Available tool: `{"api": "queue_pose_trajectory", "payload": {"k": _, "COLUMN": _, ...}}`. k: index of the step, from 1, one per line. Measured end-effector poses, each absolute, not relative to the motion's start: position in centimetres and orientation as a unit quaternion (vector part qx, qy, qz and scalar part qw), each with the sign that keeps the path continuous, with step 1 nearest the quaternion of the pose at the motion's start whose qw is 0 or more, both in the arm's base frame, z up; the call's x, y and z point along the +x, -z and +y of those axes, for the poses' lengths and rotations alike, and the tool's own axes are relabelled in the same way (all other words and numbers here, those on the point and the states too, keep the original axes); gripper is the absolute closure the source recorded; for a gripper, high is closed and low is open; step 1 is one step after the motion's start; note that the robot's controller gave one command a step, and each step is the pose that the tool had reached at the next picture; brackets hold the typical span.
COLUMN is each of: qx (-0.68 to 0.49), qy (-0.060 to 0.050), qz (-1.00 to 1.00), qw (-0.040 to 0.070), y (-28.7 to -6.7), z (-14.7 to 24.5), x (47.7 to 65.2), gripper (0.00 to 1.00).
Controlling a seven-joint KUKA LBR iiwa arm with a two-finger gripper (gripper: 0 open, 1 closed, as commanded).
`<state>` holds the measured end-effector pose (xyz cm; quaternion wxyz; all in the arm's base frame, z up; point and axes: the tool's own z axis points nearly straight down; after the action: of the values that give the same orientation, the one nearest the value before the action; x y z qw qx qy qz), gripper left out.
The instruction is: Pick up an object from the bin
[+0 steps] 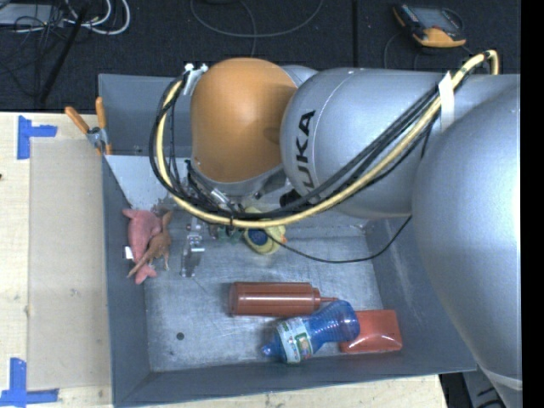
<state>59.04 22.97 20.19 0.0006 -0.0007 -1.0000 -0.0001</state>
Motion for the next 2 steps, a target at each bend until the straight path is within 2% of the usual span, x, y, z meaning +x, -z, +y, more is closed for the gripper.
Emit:
{"api": "queue_pose_trajectory", "payload": {"k": 1, "qx": 0.078, "qy": 0.000, "qz": -0.997, "qw": -0.001, "y": -15.4, "z": 23.6, "x": 60.2, "gripper": 0.00}}
{"api": "queue_pose_trajectory", "payload": {"k": 2, "qx": 0.202, "qy": 0.001, "qz": -0.979, "qw": -0.001, "y": -13.7, "z": 24.3, "x": 61.6, "gripper": 0.00}}
